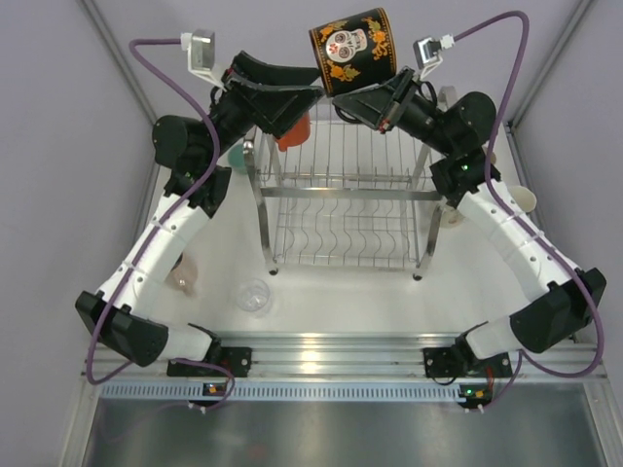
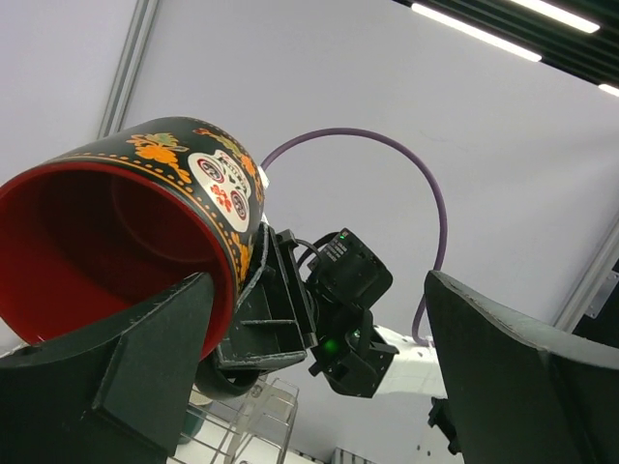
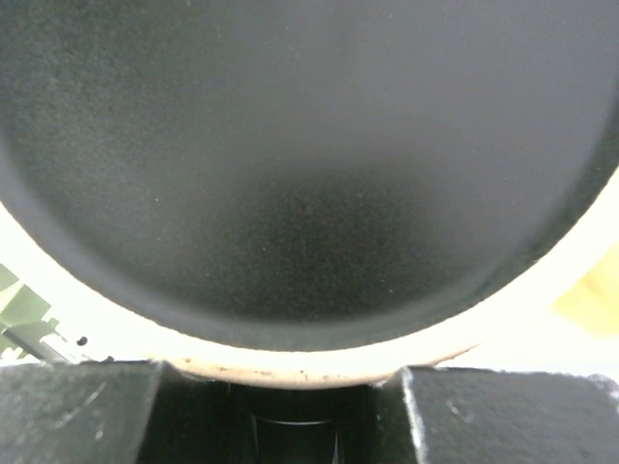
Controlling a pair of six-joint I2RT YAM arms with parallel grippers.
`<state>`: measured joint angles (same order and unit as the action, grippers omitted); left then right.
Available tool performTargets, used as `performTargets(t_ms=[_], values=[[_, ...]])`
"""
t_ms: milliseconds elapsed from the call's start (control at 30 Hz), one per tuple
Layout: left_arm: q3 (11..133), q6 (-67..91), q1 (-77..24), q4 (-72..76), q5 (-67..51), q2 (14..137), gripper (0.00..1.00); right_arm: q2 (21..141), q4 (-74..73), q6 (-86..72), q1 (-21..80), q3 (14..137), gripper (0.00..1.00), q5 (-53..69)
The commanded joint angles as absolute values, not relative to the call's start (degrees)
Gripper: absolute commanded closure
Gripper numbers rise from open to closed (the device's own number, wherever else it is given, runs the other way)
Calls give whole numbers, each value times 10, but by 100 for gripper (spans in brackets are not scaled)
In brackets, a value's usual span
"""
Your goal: Load the cups into the dish rack
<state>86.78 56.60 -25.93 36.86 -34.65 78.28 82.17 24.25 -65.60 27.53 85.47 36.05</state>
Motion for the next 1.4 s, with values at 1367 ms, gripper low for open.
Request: performTargets(t_ms=[1367], values=[[887,237,-259,-272,105,572,2,848,-393,-84,349,1193,100,62]])
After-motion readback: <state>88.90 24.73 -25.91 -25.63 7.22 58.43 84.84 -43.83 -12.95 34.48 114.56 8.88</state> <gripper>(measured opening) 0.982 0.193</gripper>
